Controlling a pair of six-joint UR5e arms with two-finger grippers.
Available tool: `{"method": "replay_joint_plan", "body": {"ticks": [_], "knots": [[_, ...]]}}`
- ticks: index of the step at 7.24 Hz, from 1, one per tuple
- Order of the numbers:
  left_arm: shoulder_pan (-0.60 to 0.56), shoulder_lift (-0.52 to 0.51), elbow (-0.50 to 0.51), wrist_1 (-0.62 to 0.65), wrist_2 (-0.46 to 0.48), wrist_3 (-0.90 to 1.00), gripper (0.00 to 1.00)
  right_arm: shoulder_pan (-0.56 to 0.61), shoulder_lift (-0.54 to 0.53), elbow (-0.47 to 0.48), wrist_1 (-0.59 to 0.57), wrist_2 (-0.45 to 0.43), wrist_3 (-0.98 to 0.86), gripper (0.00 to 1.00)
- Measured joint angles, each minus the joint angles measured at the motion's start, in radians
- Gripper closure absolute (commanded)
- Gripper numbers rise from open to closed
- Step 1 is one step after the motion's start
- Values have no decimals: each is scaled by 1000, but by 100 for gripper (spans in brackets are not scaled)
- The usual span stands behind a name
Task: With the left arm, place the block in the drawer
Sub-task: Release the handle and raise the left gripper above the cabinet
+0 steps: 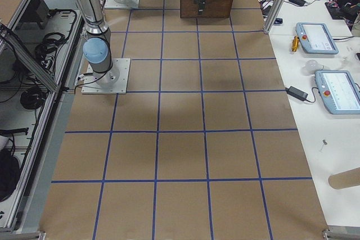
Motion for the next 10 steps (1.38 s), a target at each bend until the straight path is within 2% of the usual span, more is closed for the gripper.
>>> {"method": "replay_joint_plan", "body": {"ticks": [3, 5, 7, 10], "knots": [[-54, 201, -8, -165, 36, -20, 0, 0, 0, 0, 0, 1, -1, 0], [-160, 300, -24, -216, 61, -152, 0, 0, 0, 0, 0, 0, 0, 0], [-317, 347, -48, -202, 79, -338, 0, 0, 0, 0, 0, 1, 0, 0], [-581, 323, -53, -98, 182, -572, 0, 0, 0, 0, 0, 0, 0, 0]]}}
